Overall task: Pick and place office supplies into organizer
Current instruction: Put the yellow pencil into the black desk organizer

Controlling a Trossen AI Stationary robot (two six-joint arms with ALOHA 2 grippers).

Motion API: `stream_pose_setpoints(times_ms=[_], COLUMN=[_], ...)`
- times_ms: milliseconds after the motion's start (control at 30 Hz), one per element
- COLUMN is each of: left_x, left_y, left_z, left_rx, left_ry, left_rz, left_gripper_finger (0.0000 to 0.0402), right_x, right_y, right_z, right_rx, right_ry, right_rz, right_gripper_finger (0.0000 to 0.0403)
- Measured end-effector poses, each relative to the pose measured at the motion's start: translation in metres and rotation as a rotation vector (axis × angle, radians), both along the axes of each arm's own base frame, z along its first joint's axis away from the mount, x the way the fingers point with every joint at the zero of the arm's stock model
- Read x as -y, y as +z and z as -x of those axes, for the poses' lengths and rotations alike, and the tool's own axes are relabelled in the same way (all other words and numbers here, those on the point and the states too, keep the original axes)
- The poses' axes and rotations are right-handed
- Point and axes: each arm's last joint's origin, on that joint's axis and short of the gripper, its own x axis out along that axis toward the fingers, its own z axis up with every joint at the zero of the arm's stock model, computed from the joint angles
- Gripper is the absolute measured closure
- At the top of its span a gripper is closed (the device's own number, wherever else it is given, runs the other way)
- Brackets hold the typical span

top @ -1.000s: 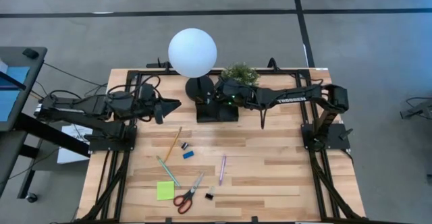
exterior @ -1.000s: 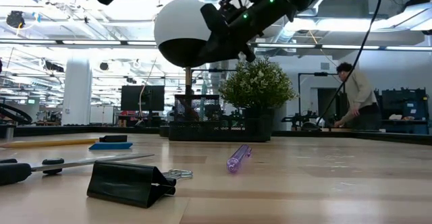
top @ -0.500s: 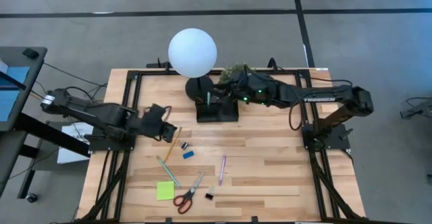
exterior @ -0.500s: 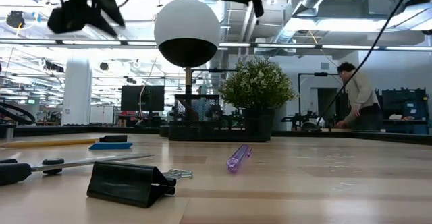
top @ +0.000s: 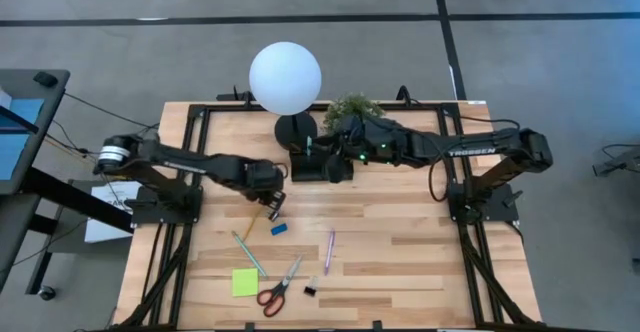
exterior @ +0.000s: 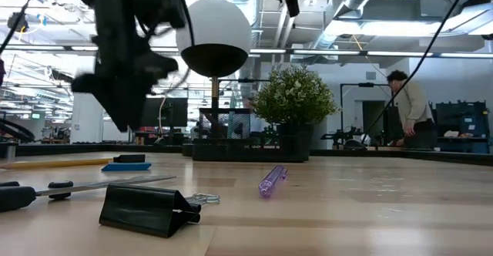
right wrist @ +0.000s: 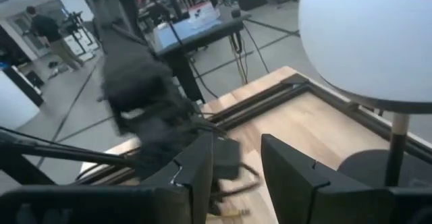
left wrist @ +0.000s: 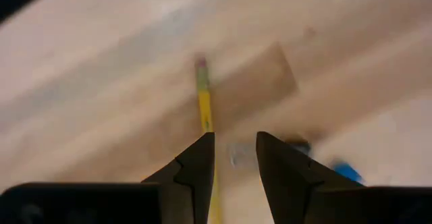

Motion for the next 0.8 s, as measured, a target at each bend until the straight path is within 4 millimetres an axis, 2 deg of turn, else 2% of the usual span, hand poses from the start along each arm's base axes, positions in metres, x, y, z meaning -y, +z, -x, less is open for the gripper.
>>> stream_pose_setpoints(times_ms=[200, 400, 633, 800], left_x=[-0.025, -0.037, -0.036, -0.034], left_y=[-0.013, -0.022, -0.031, -0.038], left_z=[-0.007, -0.010, -0.016, -0.013], left_rx=[-0.023, -0.041, -0.040, -0.073], left_ry=[-0.041, -0.061, -0.062, -0.050], left_rz=[-0.007, -0.019, -0.018, -0.003], left_gripper_finger=[0.0294, 0.0294, 0.0294, 0.0294], right_x=[-0.005, -0.006, -0.005, -0.005], right_y=[0.000, -0.003, -0.006, -0.008], right_z=[0.000, 0.001, 0.001, 0.002], right_rx=[-0.004, -0.036, -0.065, -0.091], right_ry=[0.014, 0.018, 0.014, 0.014], right_rz=[0.000, -0.001, -0.002, -0.002], right_gripper_finger=[0.0285, 0.0285, 0.0285, 0.0285])
